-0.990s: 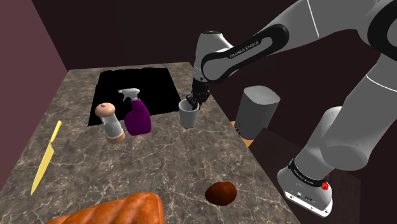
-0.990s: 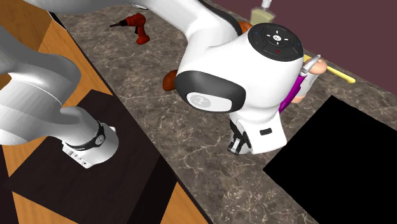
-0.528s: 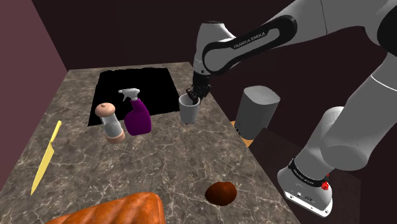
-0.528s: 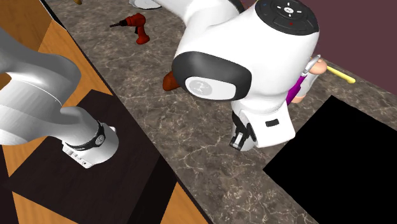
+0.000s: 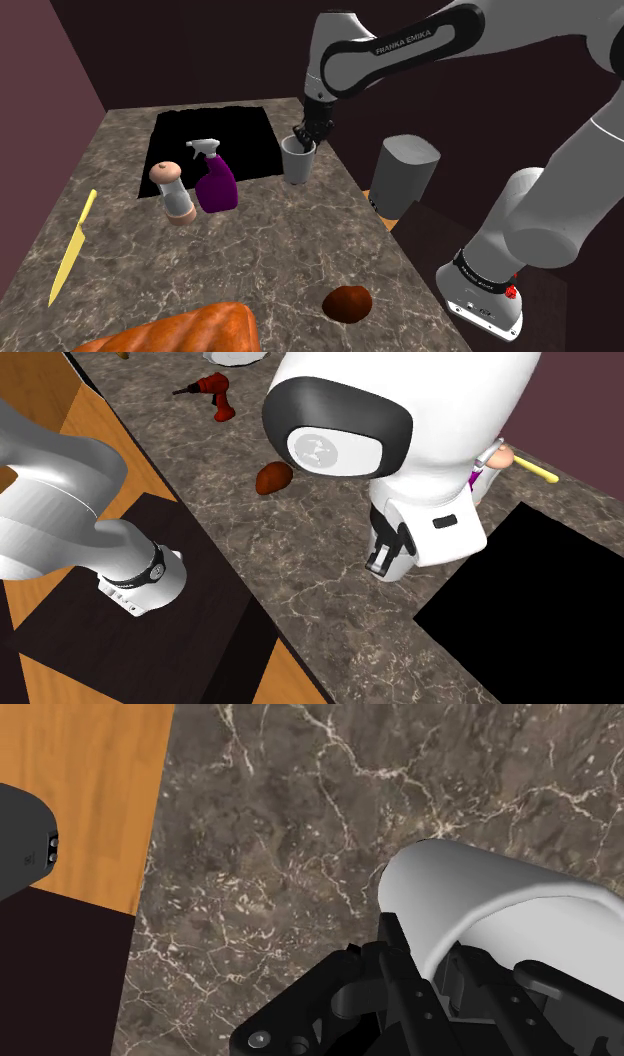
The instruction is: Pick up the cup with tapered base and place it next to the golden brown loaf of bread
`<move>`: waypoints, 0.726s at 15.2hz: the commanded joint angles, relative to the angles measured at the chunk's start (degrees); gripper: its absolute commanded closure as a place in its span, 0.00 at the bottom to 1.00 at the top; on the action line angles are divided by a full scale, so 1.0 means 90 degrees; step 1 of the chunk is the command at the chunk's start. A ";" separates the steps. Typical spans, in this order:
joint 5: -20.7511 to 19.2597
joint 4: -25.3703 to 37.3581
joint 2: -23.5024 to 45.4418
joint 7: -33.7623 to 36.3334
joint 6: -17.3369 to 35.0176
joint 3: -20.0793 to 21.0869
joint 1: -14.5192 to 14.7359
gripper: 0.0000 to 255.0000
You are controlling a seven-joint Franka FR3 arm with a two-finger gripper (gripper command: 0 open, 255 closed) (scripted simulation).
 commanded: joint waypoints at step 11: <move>-0.0030 0.0754 -0.0272 0.0067 -0.1024 -0.0009 -0.0008 1.00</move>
